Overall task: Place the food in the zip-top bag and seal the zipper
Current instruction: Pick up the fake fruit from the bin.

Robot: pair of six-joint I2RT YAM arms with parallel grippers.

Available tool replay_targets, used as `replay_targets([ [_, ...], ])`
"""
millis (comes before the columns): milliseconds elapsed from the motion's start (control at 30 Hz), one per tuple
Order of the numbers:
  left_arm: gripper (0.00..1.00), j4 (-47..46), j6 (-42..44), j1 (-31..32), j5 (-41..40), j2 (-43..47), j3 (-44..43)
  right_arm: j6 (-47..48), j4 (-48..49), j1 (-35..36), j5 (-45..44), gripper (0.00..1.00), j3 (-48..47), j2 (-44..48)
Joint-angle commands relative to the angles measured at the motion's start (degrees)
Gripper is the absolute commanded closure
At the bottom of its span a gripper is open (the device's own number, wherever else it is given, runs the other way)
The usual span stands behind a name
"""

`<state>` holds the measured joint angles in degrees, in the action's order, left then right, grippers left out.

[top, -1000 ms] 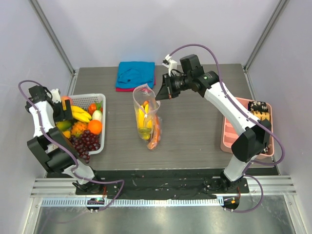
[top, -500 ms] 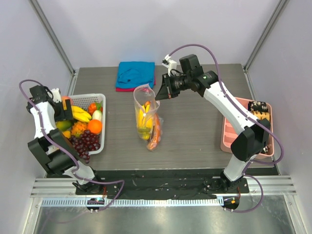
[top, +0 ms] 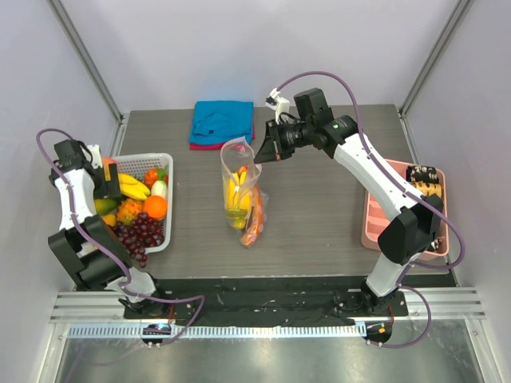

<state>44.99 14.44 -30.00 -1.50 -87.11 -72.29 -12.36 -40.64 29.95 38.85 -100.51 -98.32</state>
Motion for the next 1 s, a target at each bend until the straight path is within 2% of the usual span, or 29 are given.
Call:
replay_targets([
  [0,0.03,-2.4,0.9,0.1,-1.5,1.0,0.0,0.2,0.9,0.4,0.3,0.99,-2.4,0.6],
  [400,0.10,-2.7,1.6,0.4,-1.2,0.8,2.8,0.3,0.9,0.3,0.2,0.99,-2.4,0.2],
  [833,0.39,-2.3,1.5,2.2,-2.0,5.6,1.0,0.6,1.0,0.4,-0.1,0.99,-2.5,0.2],
  [967,0.41,1.1,0.4,2.2,-0.9,8.6,-4.5,0.6,1.0,0.4,-0.1,0.99,-2.5,0.4],
])
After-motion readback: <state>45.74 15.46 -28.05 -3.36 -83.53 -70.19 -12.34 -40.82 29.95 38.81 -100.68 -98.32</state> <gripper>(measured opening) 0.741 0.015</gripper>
